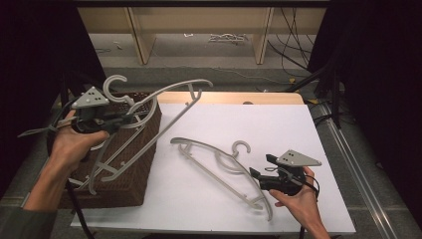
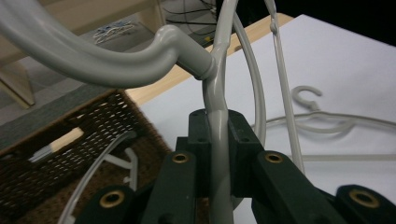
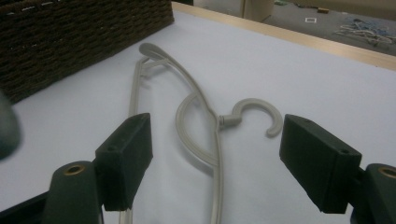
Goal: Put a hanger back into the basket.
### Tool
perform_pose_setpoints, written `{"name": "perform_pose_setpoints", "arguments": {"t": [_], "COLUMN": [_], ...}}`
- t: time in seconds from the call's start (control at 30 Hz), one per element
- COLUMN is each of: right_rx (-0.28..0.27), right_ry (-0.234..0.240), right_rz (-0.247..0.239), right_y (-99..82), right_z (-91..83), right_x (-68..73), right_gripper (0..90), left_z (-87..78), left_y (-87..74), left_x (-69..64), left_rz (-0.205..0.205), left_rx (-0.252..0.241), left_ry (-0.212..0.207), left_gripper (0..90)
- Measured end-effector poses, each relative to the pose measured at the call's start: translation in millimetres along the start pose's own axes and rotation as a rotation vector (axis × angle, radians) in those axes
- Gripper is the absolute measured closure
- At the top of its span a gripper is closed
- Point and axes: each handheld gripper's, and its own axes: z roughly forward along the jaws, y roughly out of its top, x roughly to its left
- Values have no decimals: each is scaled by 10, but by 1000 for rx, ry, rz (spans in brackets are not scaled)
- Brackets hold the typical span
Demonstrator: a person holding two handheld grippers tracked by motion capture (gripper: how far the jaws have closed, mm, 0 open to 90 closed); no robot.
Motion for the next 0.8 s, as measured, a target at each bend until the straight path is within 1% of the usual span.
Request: {"name": "perform_pose_setpoints", "arguments": {"t": [0.03,0.07,0.1,0.13,0.17,0.2,0.23,0.27,0.3,0.33,0.37,0.4,0.43,0.47,0.53,0.57,0.63,0.67,0.7,0.73,0.77,0.8], "right_rx": [0,-6,-16,-15,-13,-9,3,23,10,-13,-12,11,15,18,11,13,16,8,8,9,20,13], "right_ry": [2,5,-4,-2,-1,1,0,2,-7,0,1,5,7,6,2,2,6,16,15,8,8,14], "right_rz": [0,3,-4,-3,-3,-2,-5,2,-7,-6,-6,2,1,1,-7,-4,3,11,10,4,6,11], "right_y": [-3,-5,-6,-3,-4,-6,-5,-2,-5,-12,-16,-14,-17,-17,-17,-20,-23,-29,-31,-29,-27,-28], "right_z": [4,9,14,14,13,13,7,-4,5,28,32,21,24,24,28,30,33,46,47,42,35,42], "right_x": [-4,-5,-8,-8,-7,-6,-9,0,-2,-2,-2,0,3,6,0,-4,-1,2,1,-3,-2,1], "right_gripper": [265,265,265,265,265,265,265,265,265,265,264,264,265,265,265,265,265,265,265,265,264,264], "left_z": [16,36,46,56,69,71,87,100,113,124,144,155,170,193,199,208,209,214,212,212,211,214], "left_y": [-16,-38,-57,-77,-91,-119,-144,-162,-177,-198,-222,-246,-266,-307,-362,-392,-446,-487,-514,-554,-577,-611], "left_x": [51,95,142,186,225,257,310,349,384,434,477,518,543,586,649,665,703,724,744,763,777,793], "left_rz": [4,-7,3,-1,-1,-25,-20,-13,-8,-10,-34,-35,-34,-44,-53,-61,-61,-74,-72,-81,-80,-83], "left_rx": [-3,-9,-6,-1,-7,1,3,6,9,20,30,39,35,29,38,27,24,19,26,28,30,25], "left_ry": [6,35,47,55,62,79,96,117,131,146,151,163,175,187,193,202,210,214,217,224,230,234], "left_gripper": [818,818,818,818,818,818,818,818,818,818,818,818,818,818,818,818,817,818,818,818,818,818]}}
